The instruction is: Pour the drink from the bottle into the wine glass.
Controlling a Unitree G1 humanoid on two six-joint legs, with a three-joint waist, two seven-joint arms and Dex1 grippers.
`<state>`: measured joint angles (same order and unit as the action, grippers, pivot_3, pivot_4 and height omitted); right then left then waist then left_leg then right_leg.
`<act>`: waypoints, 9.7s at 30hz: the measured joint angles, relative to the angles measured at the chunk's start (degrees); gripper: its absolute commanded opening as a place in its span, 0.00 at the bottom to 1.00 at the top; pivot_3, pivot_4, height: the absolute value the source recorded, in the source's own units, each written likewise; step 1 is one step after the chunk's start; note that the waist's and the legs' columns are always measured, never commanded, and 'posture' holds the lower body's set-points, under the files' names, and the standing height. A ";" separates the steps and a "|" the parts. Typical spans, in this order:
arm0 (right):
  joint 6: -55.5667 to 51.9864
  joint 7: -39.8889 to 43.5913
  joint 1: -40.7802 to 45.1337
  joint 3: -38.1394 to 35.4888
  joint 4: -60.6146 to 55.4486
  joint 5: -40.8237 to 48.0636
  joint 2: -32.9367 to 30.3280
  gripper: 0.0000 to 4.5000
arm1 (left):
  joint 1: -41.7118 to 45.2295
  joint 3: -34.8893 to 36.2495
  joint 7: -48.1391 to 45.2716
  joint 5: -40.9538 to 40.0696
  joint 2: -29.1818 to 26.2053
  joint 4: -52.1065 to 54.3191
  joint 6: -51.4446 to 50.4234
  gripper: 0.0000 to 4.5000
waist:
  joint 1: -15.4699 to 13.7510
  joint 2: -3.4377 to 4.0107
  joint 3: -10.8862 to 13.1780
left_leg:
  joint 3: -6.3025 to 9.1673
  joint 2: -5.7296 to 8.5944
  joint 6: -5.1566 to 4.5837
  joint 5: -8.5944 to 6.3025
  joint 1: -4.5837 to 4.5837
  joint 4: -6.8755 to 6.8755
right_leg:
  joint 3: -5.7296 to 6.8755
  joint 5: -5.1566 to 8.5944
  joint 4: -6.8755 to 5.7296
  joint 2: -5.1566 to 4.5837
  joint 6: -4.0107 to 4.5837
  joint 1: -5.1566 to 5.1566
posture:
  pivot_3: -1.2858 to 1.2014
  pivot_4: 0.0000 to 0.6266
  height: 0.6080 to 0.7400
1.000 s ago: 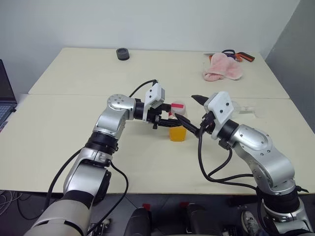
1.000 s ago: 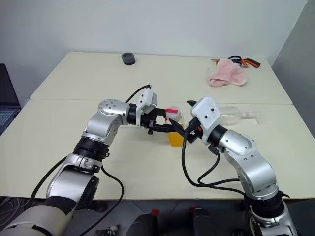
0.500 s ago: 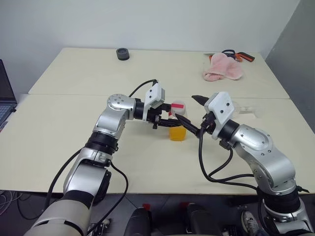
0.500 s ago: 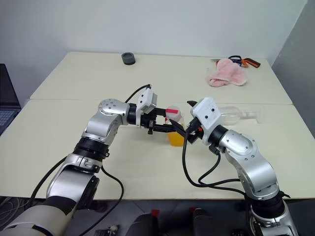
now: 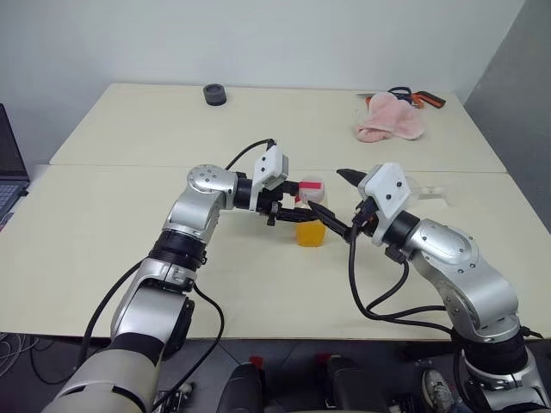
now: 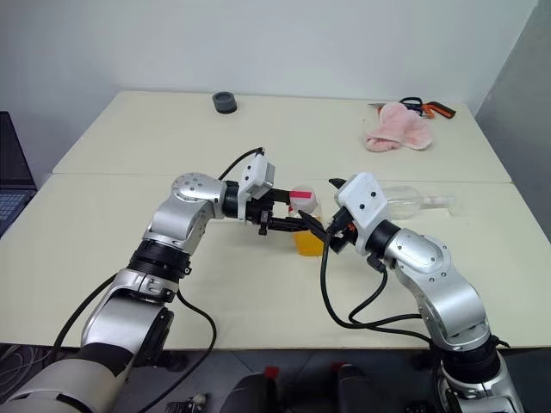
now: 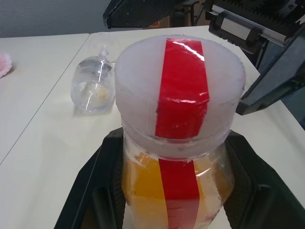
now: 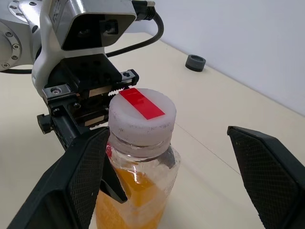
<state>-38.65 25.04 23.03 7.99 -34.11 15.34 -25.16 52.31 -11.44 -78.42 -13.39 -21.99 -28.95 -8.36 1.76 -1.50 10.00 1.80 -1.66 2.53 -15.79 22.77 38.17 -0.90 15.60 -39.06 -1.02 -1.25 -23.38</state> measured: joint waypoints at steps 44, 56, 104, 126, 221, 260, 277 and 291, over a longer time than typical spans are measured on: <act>-5.48 4.27 -0.32 -6.11 -3.52 13.02 -3.17 1.00 | -0.02 0.02 0.13 -0.04 -0.13 -0.05 0.06 0.48 | -0.01 0.00 0.00 | 0.01 0.00 0.00 0.00 0.00 0.00 | 0.00 0.00 0.00 0.00 0.00 0.00 | 0.52 0.24 1.00; -5.56 3.75 3.73 -6.55 -0.21 15.06 -1.27 1.00 | -0.03 0.02 0.12 -0.08 -0.32 0.03 0.00 0.48 | 0.03 0.00 0.00 | 0.01 0.00 0.00 0.00 -0.01 0.00 | 0.00 0.00 -0.01 0.00 0.00 0.00 | 0.52 0.24 1.00; 3.37 6.55 6.94 -2.04 10.44 8.32 5.35 0.39 | -0.58 0.31 0.29 -0.09 -0.66 0.97 -0.25 0.48 | 0.00 0.01 0.00 | 0.00 0.00 0.00 0.00 0.01 -0.01 | 0.02 0.00 0.01 -0.01 0.00 0.00 | 0.52 0.24 1.00; 13.50 2.81 -25.95 -15.69 18.93 -1.08 -5.78 0.39 | -1.93 0.68 1.45 -0.40 -1.37 2.59 -1.26 0.48 | 0.29 0.01 -0.02 | -0.20 -0.06 -0.03 0.01 -0.27 -0.07 | -0.21 0.01 -0.04 0.11 -0.01 0.10 | 0.52 0.24 1.00; -1.27 10.87 21.18 9.02 26.33 3.66 17.53 1.00 | 3.28 18.73 46.26 3.07 -17.81 -9.32 -21.30 0.48 | 0.76 -0.01 -0.01 | 0.00 -0.02 0.00 0.04 0.14 -0.09 | 0.04 -0.02 -0.03 -0.04 0.03 -0.26 | 0.52 0.24 1.00; -1.98 9.33 21.20 9.62 25.95 1.63 17.88 1.00 | 4.28 19.15 45.27 3.68 -19.28 -10.28 -28.31 0.48 | 0.52 -0.03 -0.01 | -0.06 -0.01 0.01 0.04 0.16 -0.09 | 0.01 -0.02 -0.07 -0.05 0.03 -0.32 | 0.52 0.24 1.00; -0.47 8.33 21.20 9.55 27.59 0.36 18.53 1.00 | 9.94 18.02 45.25 6.58 -17.63 -22.66 -19.03 0.48 | 0.48 -0.03 -0.01 | -0.08 -0.01 0.01 0.04 0.14 -0.09 | 0.01 -0.02 -0.10 -0.05 0.03 -0.32 | 0.52 0.24 1.00; 0.25 8.15 21.19 9.46 27.63 -0.66 19.28 1.00 | 10.49 17.96 45.41 8.13 -16.09 -26.20 -14.51 0.91 | 0.49 -0.03 -0.01 | -0.08 -0.01 0.01 0.04 0.16 -0.09 | 0.01 -0.02 -0.11 -0.06 0.03 -0.33 | 0.52 0.24 1.00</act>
<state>-38.40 33.19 44.21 17.45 -6.48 14.68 -5.88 62.80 6.52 -33.01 -5.26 -38.08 -55.16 -22.87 2.25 -1.53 9.99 1.72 -1.67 2.54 -15.75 22.93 38.09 -0.90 15.58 -39.17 -1.08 -1.22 -23.72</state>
